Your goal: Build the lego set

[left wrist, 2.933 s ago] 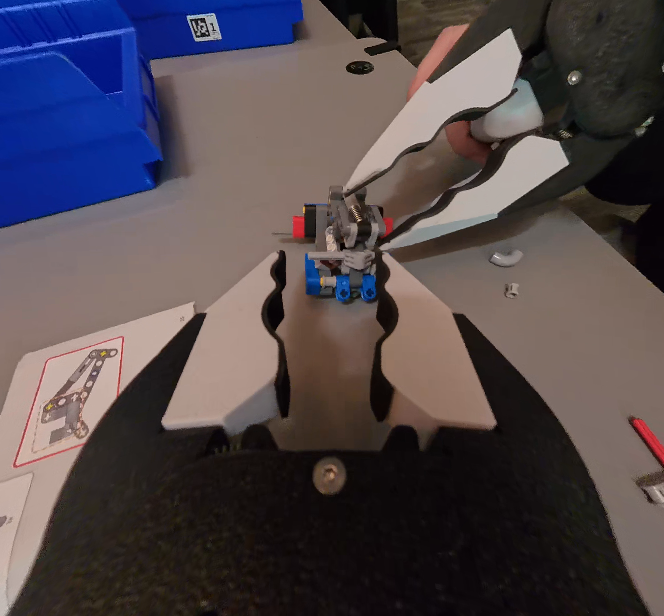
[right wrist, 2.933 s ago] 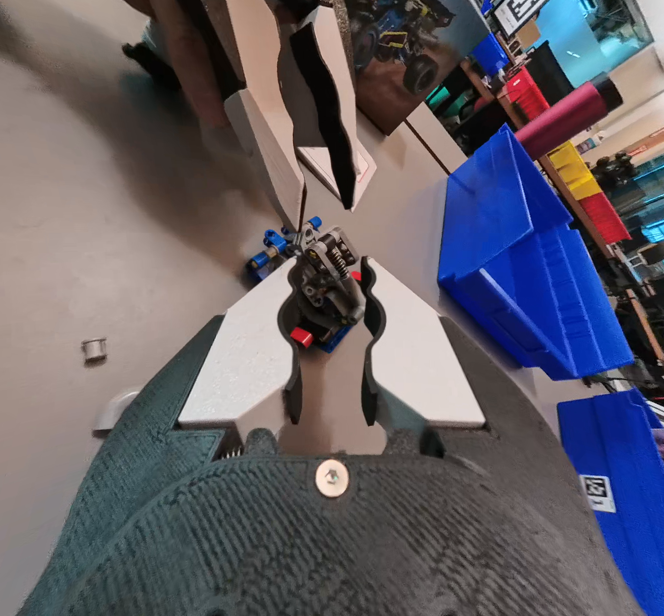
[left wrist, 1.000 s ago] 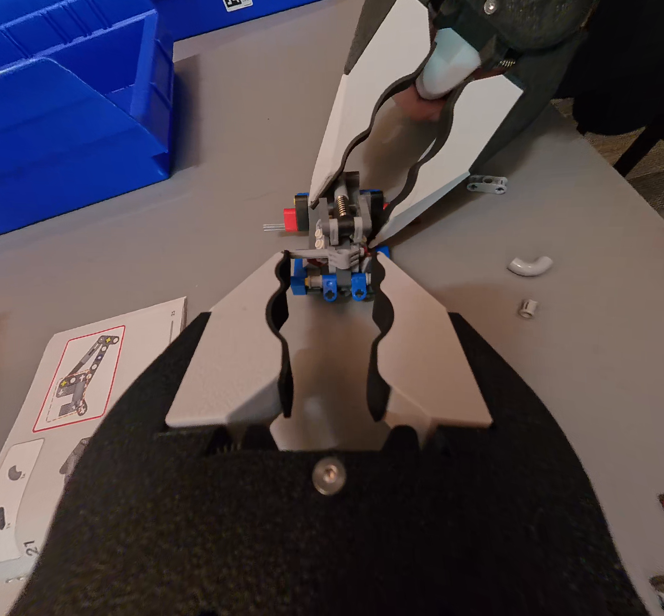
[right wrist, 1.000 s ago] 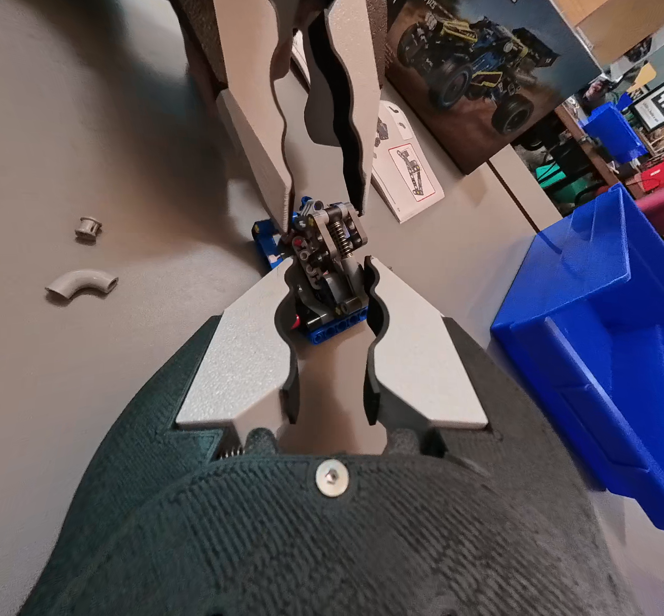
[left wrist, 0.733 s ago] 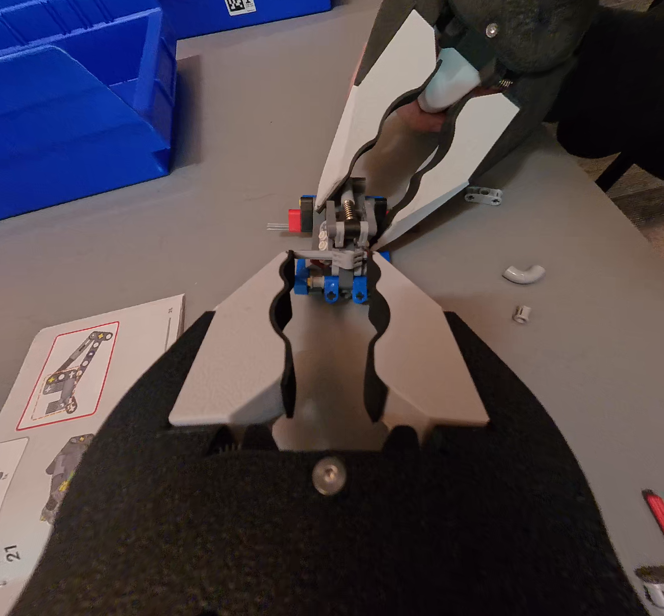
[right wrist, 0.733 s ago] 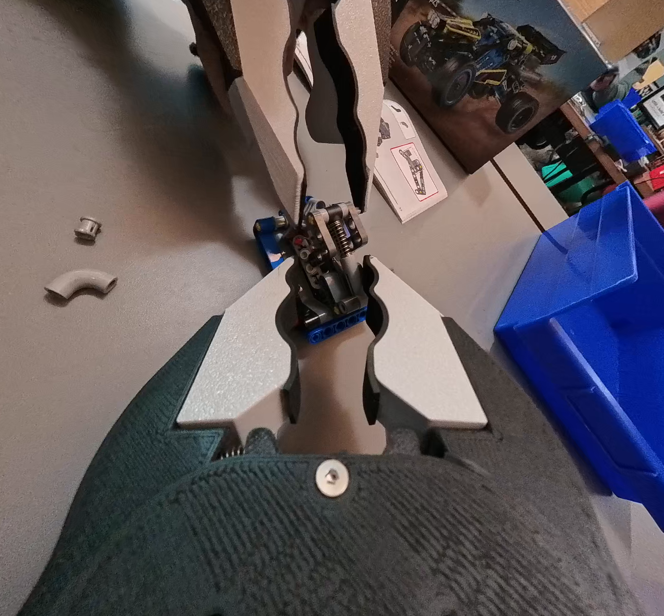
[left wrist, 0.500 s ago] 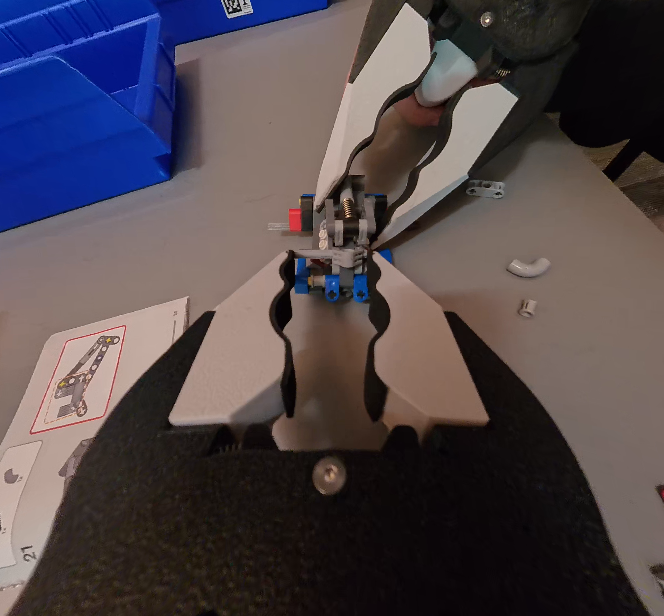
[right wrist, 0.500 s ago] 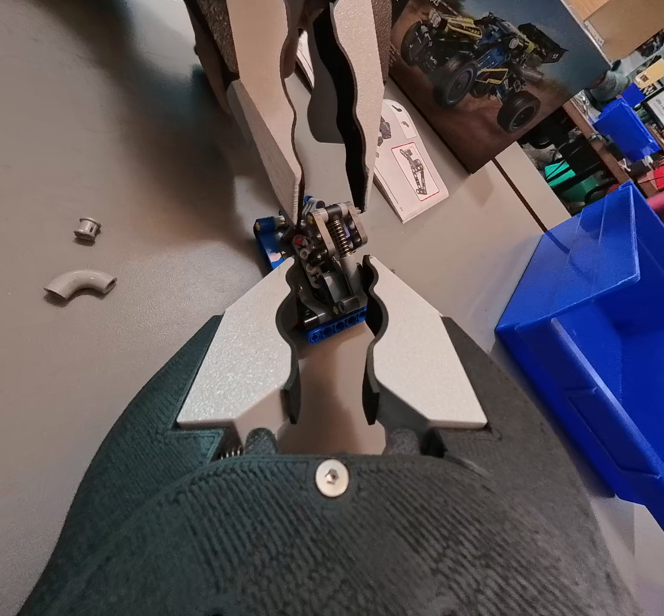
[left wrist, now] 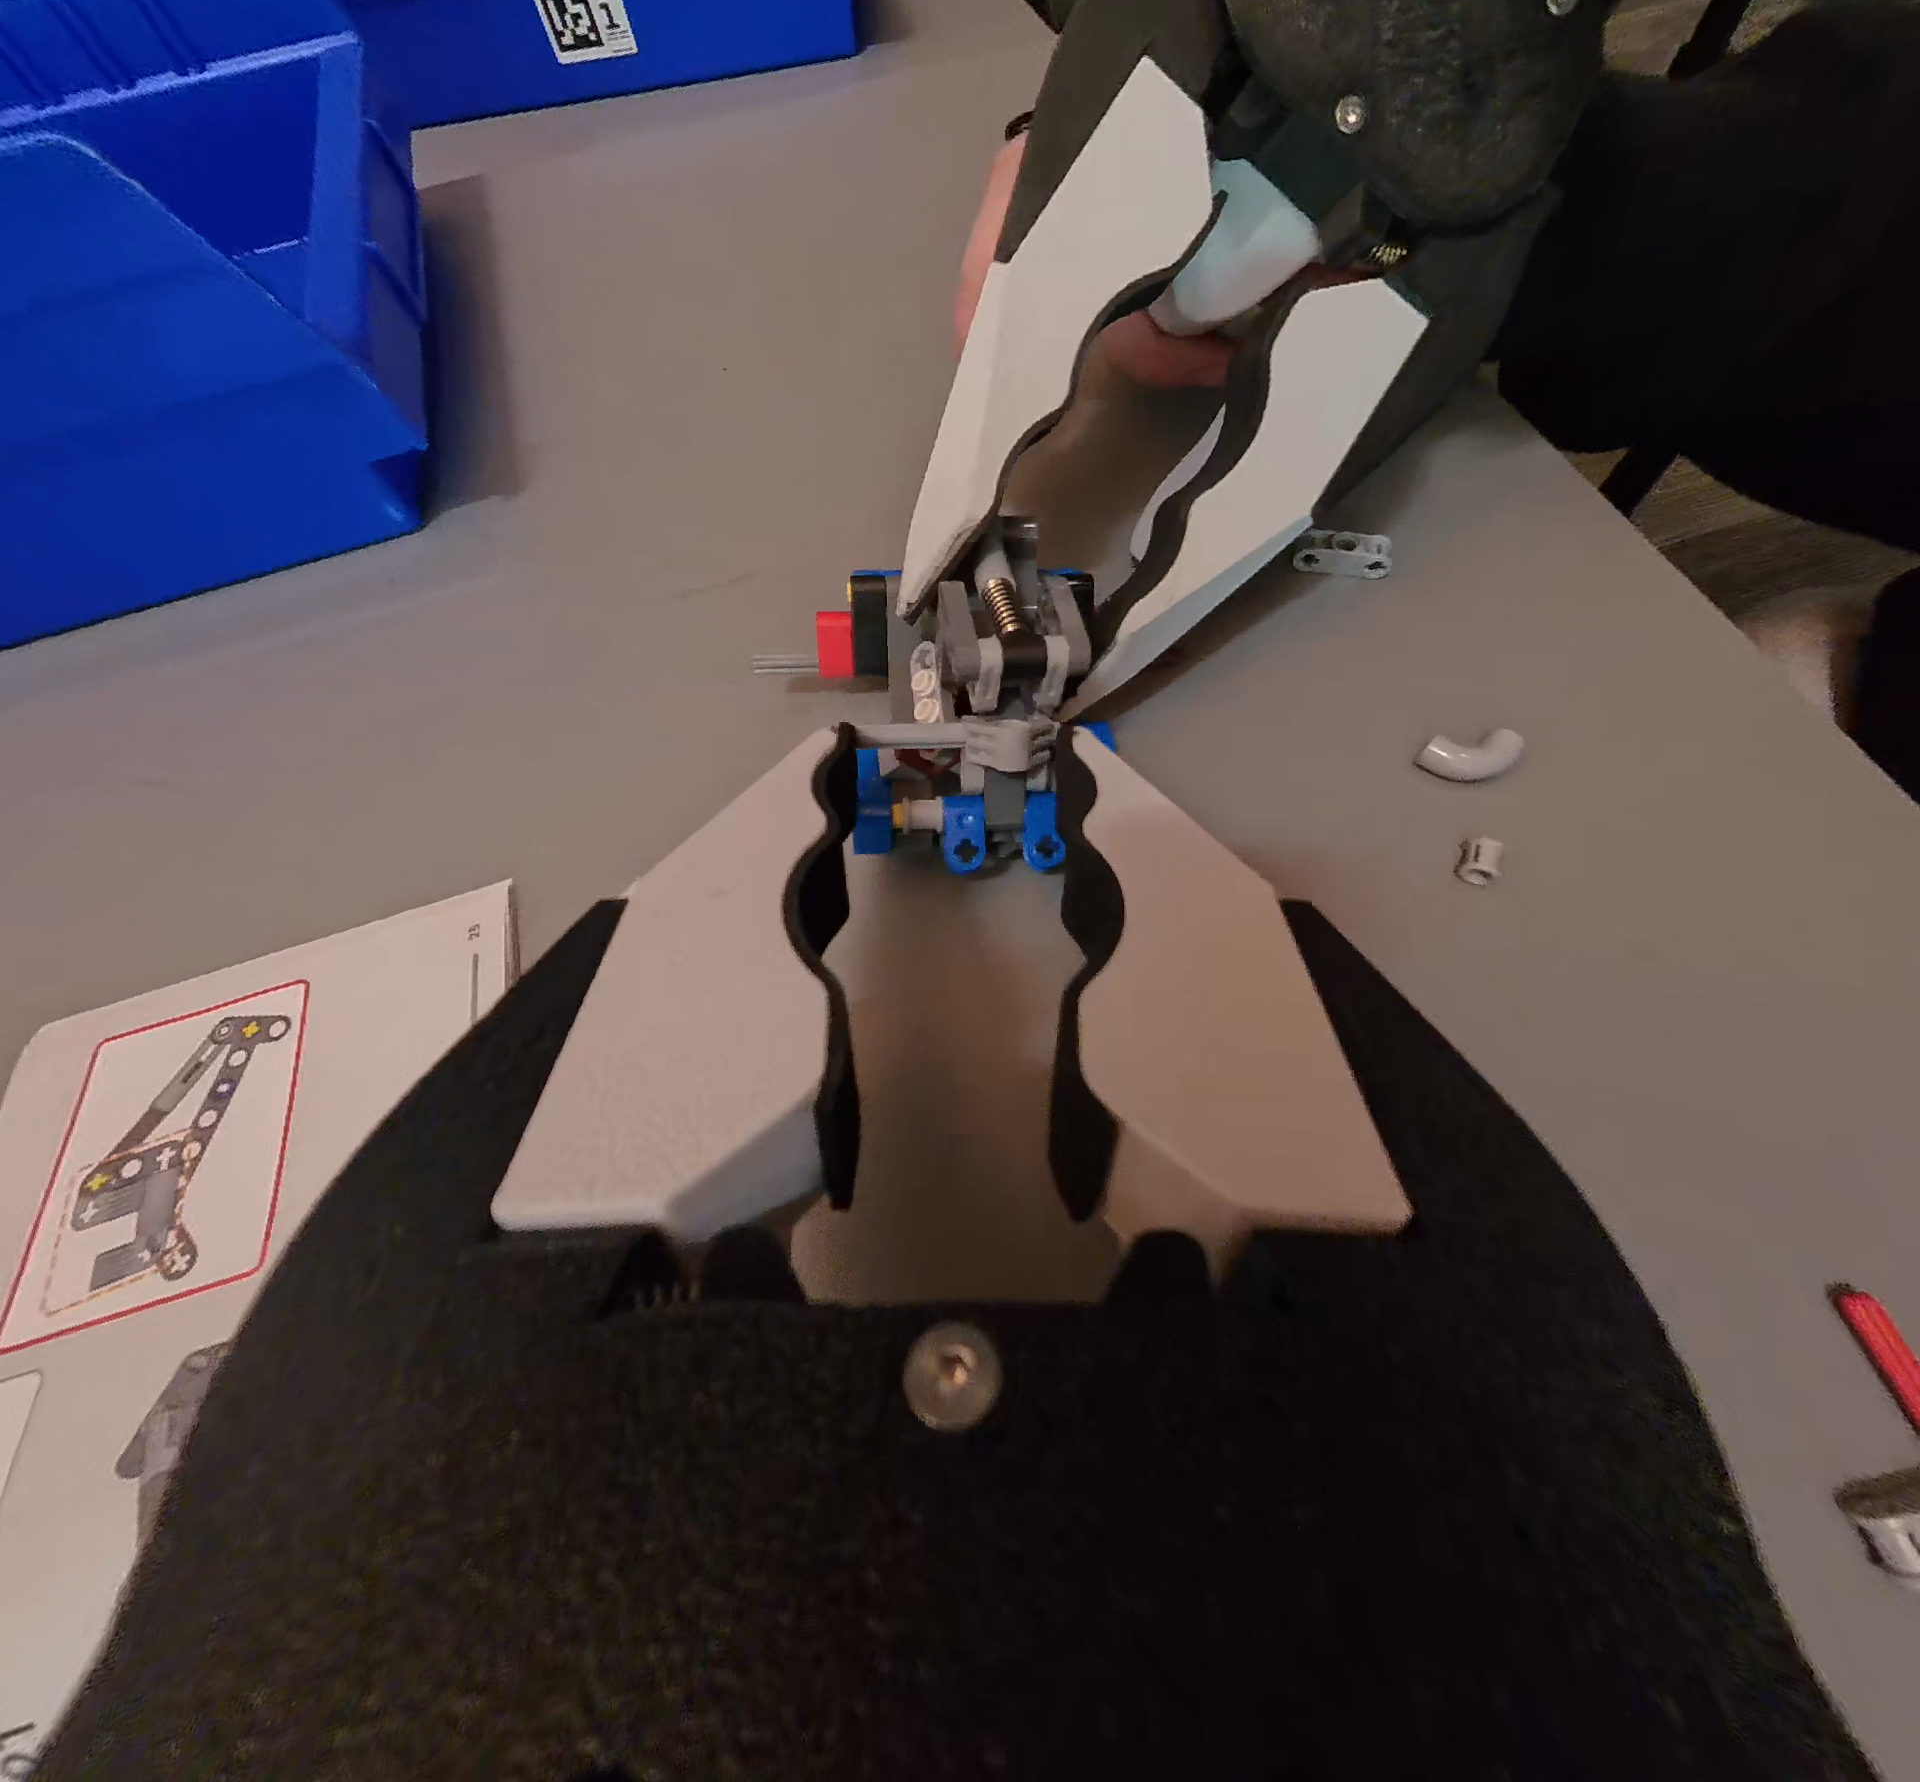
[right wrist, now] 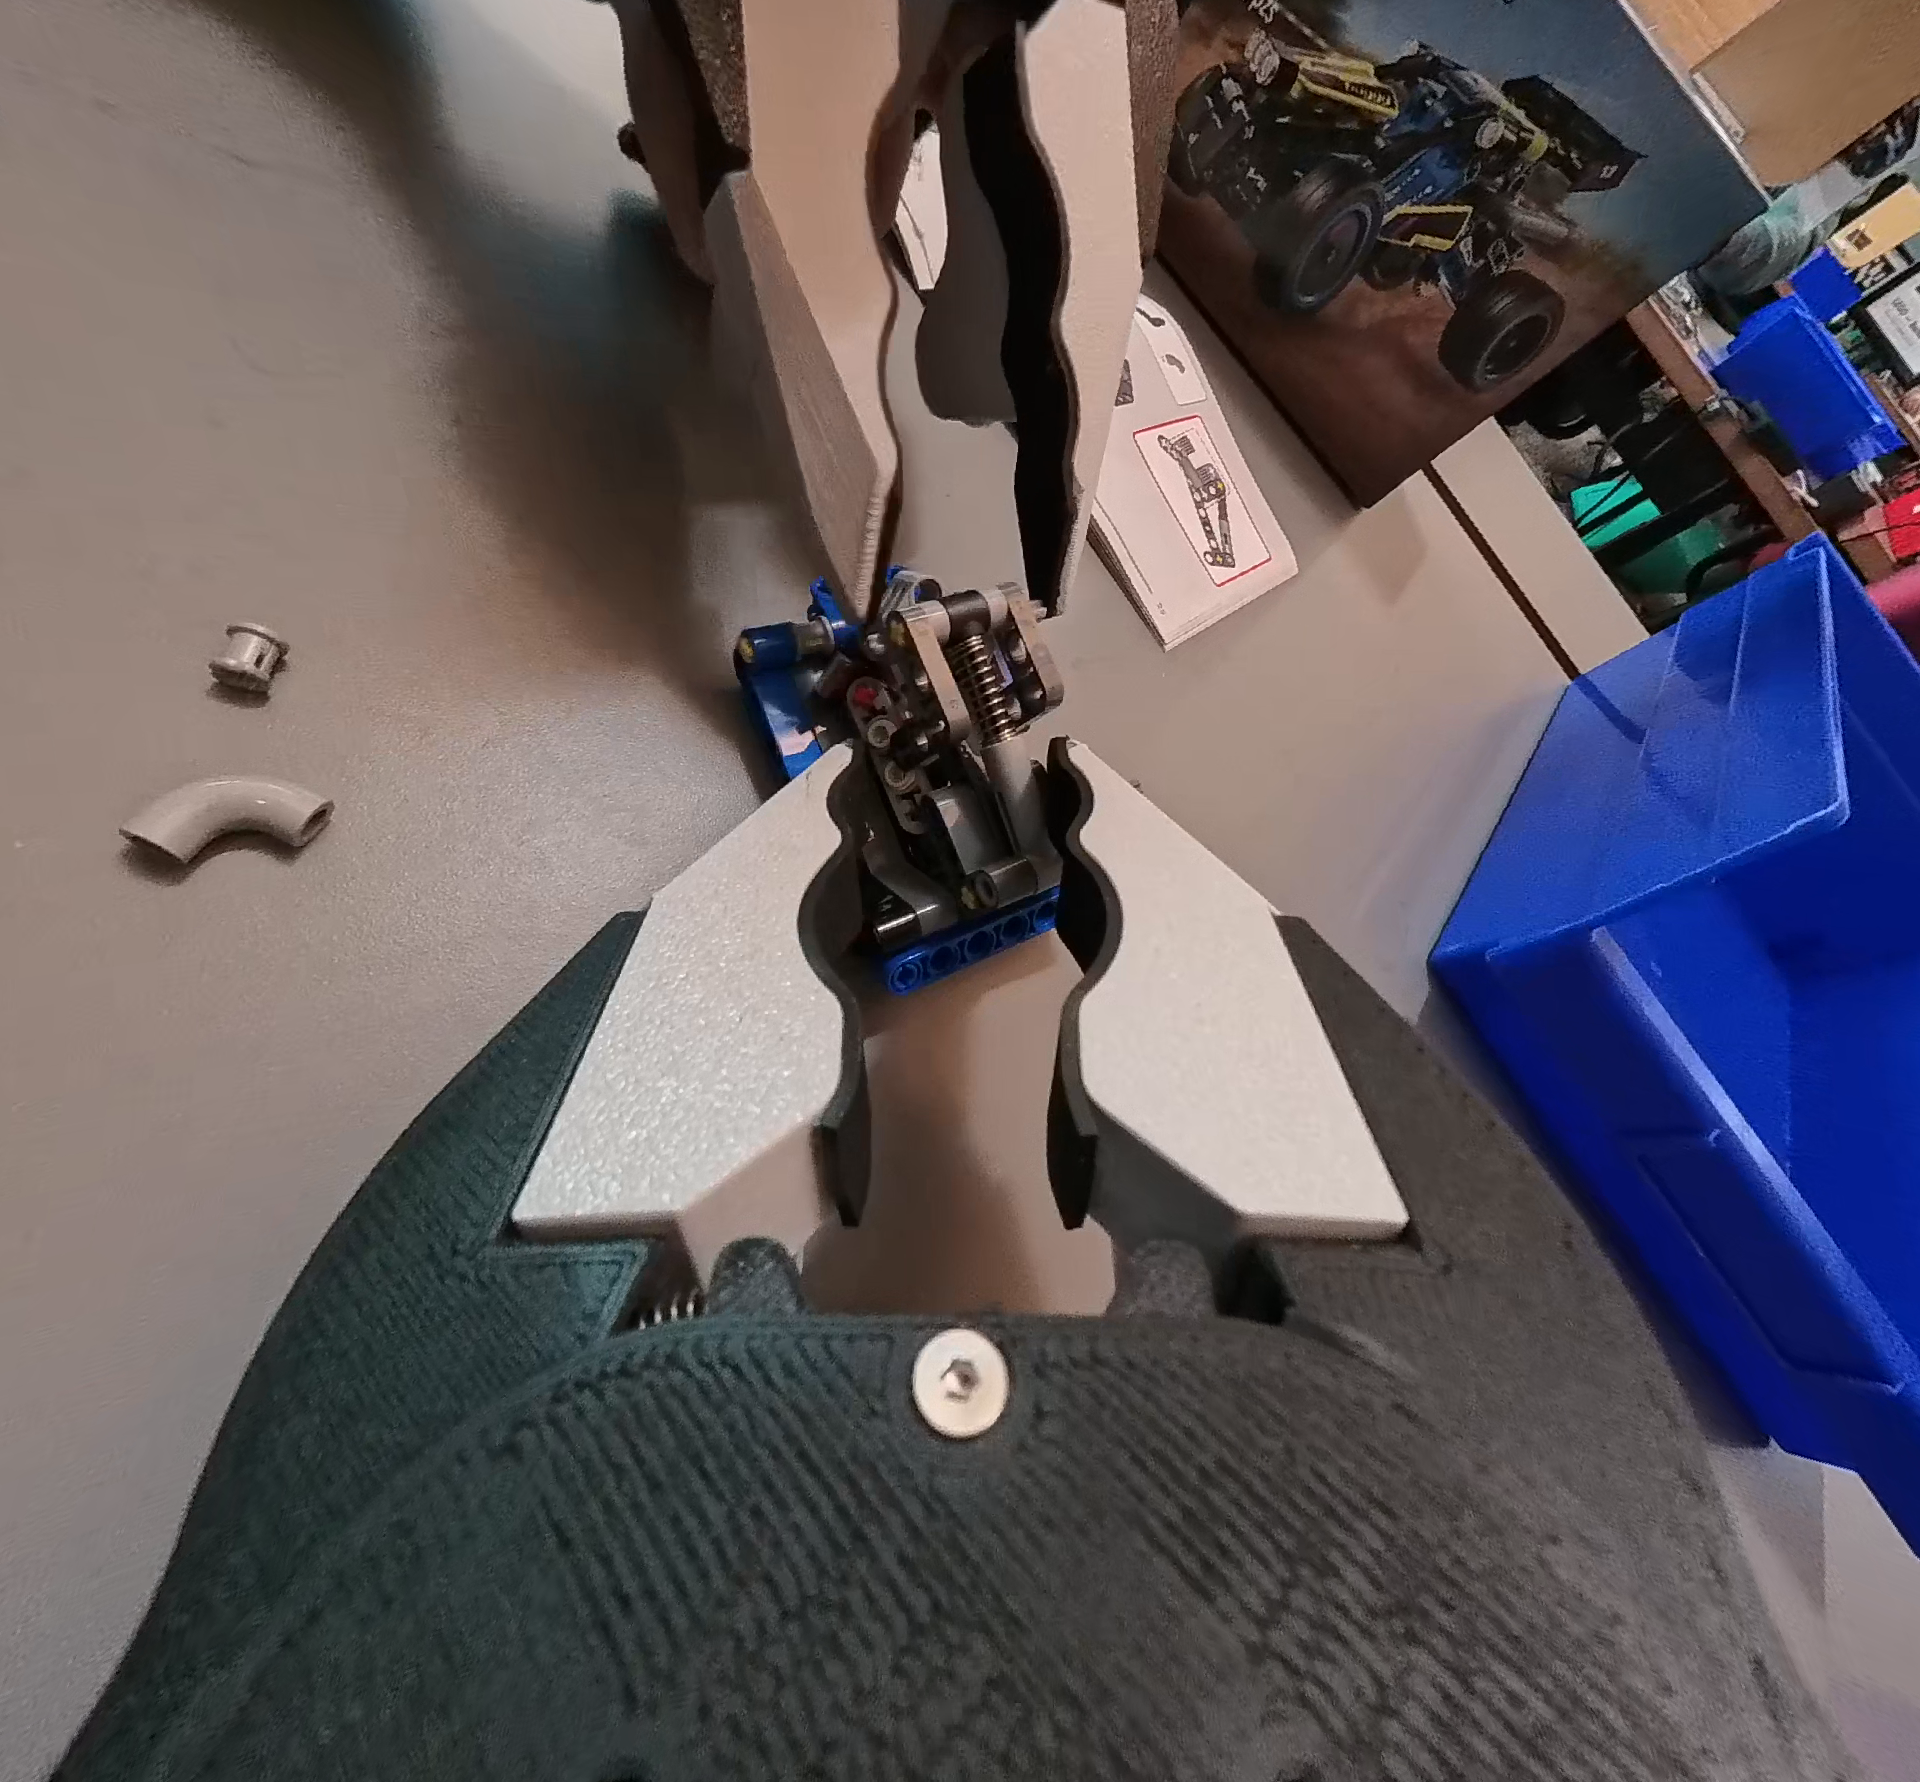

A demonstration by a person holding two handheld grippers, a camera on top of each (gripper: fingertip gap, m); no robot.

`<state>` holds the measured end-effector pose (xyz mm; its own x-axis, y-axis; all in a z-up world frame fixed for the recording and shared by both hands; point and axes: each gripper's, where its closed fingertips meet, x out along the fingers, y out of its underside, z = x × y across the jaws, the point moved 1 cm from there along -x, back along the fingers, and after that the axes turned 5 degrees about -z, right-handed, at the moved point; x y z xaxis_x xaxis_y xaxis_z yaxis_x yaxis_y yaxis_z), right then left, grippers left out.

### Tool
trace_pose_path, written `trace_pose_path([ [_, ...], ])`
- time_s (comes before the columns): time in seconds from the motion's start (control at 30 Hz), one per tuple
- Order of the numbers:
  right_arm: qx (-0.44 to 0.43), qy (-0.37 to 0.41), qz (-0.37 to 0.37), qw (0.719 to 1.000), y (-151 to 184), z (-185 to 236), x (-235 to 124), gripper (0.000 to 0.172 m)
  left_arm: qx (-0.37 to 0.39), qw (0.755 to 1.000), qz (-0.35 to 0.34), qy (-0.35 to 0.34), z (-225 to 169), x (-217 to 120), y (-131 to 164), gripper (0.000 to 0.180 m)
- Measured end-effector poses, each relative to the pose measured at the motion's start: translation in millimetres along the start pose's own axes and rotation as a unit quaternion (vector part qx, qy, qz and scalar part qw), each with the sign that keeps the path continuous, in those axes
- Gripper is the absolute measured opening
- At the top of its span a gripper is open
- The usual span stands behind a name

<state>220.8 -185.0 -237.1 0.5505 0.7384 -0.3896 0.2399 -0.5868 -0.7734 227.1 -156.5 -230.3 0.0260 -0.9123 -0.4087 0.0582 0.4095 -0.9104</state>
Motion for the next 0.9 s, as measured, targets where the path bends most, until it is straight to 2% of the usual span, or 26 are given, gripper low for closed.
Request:
trace_pose_path([
  [0.83, 0.004, -0.002, 0.002, 1.0, 0.6, -0.2, 0.7, 0.031, 0.009, 1.0, 0.004, -0.003, 0.8, -1.0, 2.6, 0.031],
  [0.9, 0.001, 0.002, 0.004, 1.0, 0.5, -1.0, 2.2, 0.031, 0.012, 1.0, 0.008, 0.012, -5.6, -0.1, 3.2, 0.014],
])
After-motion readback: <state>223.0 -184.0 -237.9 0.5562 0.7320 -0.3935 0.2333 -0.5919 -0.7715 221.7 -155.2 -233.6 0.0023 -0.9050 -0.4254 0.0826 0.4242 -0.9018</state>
